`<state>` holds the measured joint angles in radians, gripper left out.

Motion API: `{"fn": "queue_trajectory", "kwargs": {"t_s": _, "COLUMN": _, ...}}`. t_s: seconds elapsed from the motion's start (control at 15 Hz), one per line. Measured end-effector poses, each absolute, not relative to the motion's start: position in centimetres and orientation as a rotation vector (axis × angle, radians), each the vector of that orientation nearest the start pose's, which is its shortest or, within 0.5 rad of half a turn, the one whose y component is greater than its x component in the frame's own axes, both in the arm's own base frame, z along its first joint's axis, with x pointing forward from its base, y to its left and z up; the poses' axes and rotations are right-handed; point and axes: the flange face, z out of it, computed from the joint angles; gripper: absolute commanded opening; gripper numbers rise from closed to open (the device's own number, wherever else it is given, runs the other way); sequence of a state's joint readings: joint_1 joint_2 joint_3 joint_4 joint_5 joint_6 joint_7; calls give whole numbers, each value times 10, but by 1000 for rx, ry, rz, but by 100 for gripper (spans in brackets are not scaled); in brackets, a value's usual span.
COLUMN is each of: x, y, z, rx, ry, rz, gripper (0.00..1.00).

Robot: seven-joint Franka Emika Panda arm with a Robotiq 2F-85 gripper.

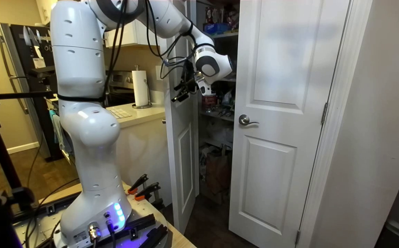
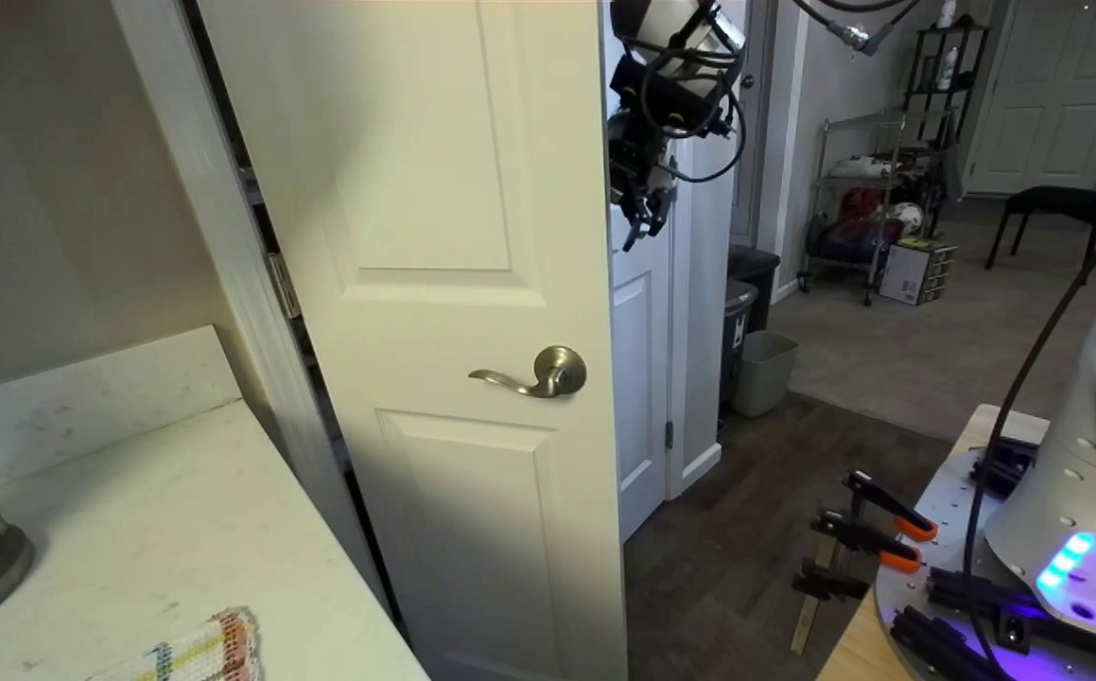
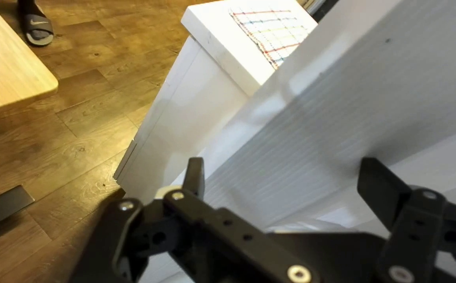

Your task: Open the door

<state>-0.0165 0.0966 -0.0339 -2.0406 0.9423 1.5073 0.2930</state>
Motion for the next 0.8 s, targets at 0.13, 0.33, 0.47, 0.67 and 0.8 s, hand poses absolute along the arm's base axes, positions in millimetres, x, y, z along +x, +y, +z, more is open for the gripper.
{"fn": "queue_trajectory", "kwargs": {"t_s": 0.13, "x": 514, "y": 72, "z": 399, "rx": -2065, "ry": 640, "rz": 845, "gripper": 100}}
{"fn": "queue_trajectory", "kwargs": {"t_s": 0.33, "x": 511, "y": 81, "z": 397, "rx": -2072, "ry": 620, "rz": 860, "gripper": 100}}
{"fn": "queue_trajectory", "kwargs": {"t_s": 0.47, "x": 510, "y": 90, "z": 397, "rx": -2079, "ry": 599, "rz": 869, "gripper": 100}}
{"fn": "queue_trajectory", "kwargs": {"t_s": 0.67, "x": 506, "y": 111, "z": 397, "rx": -2096, "ry": 554, "rz": 891, "gripper": 100}}
{"fn": "queue_trajectory", "kwargs": {"t_s": 0.8, "x": 501, "y": 130, "z": 397, "rx": -2104, "ry": 516, "rz": 912, "gripper": 100}}
